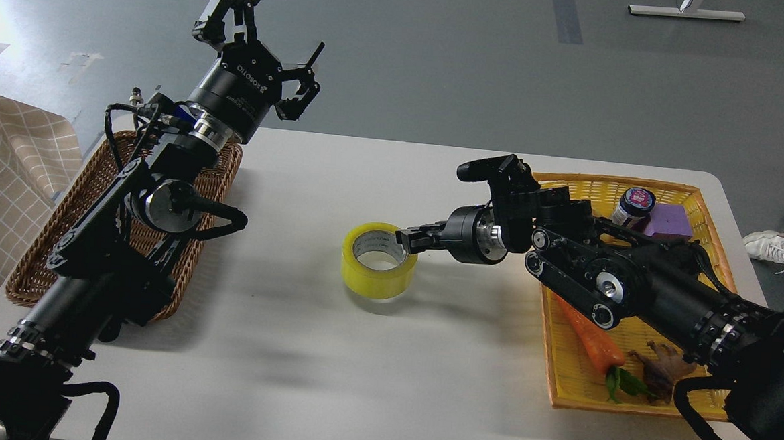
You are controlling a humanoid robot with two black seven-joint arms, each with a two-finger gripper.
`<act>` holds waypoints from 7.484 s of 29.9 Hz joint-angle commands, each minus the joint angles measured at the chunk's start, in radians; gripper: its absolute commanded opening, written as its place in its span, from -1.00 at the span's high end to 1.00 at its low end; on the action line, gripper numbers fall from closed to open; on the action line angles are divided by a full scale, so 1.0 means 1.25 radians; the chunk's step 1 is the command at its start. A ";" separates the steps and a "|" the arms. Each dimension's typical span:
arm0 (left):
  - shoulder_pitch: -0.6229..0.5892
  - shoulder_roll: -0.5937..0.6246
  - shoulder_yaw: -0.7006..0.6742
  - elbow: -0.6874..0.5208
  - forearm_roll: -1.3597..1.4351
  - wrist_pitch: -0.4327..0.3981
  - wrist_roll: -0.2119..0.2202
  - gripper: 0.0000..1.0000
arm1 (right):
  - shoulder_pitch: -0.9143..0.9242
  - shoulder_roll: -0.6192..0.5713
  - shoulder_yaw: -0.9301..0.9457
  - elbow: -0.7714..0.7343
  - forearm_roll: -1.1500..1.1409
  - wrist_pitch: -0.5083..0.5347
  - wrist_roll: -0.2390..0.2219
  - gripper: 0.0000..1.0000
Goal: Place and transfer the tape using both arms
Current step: 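Set the tape roll on the table and open the right gripper, then withdraw the right gripper up and away from the tape, then swing the left gripper down toward the tape roll on the table, then close the left gripper on the rim of the tape roll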
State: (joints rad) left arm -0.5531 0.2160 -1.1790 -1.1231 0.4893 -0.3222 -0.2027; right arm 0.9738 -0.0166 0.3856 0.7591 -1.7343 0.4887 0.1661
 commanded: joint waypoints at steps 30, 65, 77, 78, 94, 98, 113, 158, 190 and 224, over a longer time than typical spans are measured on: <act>0.012 0.001 -0.002 0.003 -0.002 -0.011 0.006 -0.96 | 0.044 0.013 0.148 -0.118 0.015 -0.050 -0.119 -1.00; 0.006 0.079 0.011 -0.052 0.010 -0.058 0.004 -0.96 | -0.191 -0.241 0.663 0.293 0.451 -0.090 0.008 -1.00; 0.026 0.079 0.014 -0.071 0.016 -0.051 0.003 -0.96 | -0.306 -0.279 0.743 0.379 0.770 0.000 0.003 -1.00; 0.029 0.079 0.014 -0.072 0.016 -0.051 0.001 -0.96 | -0.309 -0.280 0.747 0.379 0.788 0.000 0.003 -1.00; 0.063 0.084 0.001 -0.071 0.034 -0.044 -0.070 -0.96 | -0.379 -0.308 0.816 0.367 0.845 0.000 0.009 -1.00; 0.055 0.094 0.002 -0.069 0.071 -0.006 -0.073 -0.96 | -0.380 -0.302 0.824 0.363 0.877 0.000 0.009 -1.00; 0.053 0.085 0.044 -0.119 0.539 0.220 -0.125 -0.96 | -0.389 -0.300 0.828 0.362 0.900 0.000 0.008 -1.00; 0.009 0.062 0.434 -0.064 1.354 0.349 0.296 -0.95 | -0.424 -0.303 0.843 0.349 0.900 0.000 0.009 -1.00; 0.063 -0.002 0.495 -0.016 1.354 0.338 0.335 -0.95 | -0.444 -0.307 0.848 0.350 0.899 0.000 0.009 -1.00; 0.077 -0.051 0.511 0.059 1.354 0.318 0.333 -0.48 | -0.499 -0.311 0.884 0.350 0.899 0.000 0.011 -1.00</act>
State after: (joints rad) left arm -0.4591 0.1540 -0.5399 -1.0497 2.1817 0.0807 0.2136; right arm 0.3542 -0.4037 1.4867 1.1964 -0.6105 0.4887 0.1785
